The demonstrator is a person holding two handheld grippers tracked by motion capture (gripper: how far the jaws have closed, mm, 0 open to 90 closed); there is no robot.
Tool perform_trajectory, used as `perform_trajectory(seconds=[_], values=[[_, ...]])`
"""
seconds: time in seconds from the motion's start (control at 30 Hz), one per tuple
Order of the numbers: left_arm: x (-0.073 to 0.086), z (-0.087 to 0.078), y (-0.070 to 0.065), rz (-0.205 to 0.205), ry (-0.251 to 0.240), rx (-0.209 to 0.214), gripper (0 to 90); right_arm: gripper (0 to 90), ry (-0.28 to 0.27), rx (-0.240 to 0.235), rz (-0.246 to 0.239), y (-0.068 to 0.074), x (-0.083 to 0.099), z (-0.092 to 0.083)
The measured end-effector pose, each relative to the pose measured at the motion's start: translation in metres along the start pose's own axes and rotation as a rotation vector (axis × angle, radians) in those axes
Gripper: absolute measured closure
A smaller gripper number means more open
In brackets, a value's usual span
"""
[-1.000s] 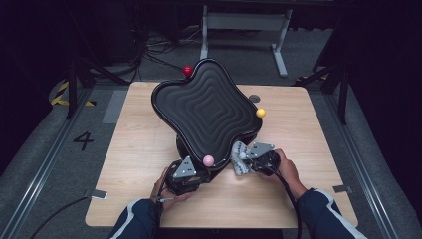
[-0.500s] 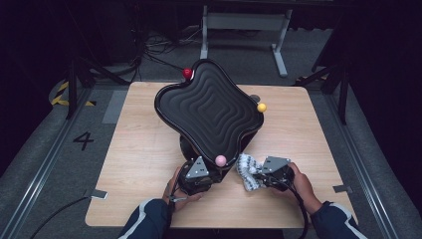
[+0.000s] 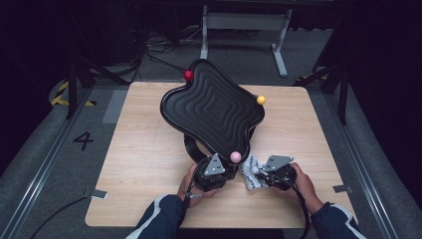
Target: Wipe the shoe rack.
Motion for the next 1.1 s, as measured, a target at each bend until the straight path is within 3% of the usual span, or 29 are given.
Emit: perform_trajectory(seconds=[0.17,0.3,0.37,0.5,0.67,0.8,0.93,1.03,1.1], values=[[-0.007,0.007,-0.003,0.007,-0.002,-0.01,72.3,79.8,-0.005,-0.005,0.02,-0.004,0.004,0.0],[-0.002,0.003,-0.003,0.006,0.017,-0.007,67.2,79.6,-0.007,-0.005,0.028,-0.006,0.007,-0.001],[0.004,-0.004,-0.001,0.015,0.032,-0.012,63.1,79.4,-0.007,-0.006,0.026,-0.006,0.007,-0.001],[0.026,-0.02,0.005,-0.005,0.071,-0.031,55.6,79.2,-0.008,-0.006,0.027,-0.006,0.007,-0.001],[0.058,-0.045,0.023,-0.097,0.118,-0.053,46.6,79.0,-0.007,-0.004,0.028,-0.006,0.007,0.0],[0.079,-0.061,0.048,-0.213,0.144,-0.068,38.8,78.9,-0.006,-0.004,0.031,-0.006,0.006,0.0],[0.091,-0.071,0.075,-0.329,0.148,-0.056,33.6,78.6,-0.006,-0.001,0.037,-0.006,0.006,0.0],[0.096,-0.074,0.093,-0.335,0.162,-0.106,29.8,78.7,-0.007,-0.002,0.035,-0.006,0.006,0.0],[0.097,-0.074,0.104,-0.35,0.16,-0.114,28.6,78.7,-0.007,-0.003,0.032,-0.006,0.006,0.0]])
Point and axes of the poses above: each handheld gripper's, and its own axes: z roughly forward along the jaws, x roughly out of its underside, y roughly to its left, the point moved 4 cm from there along z, roughly forward along the jaws, and after that the axes turned 13 degrees about y, right-handed, at the moved point
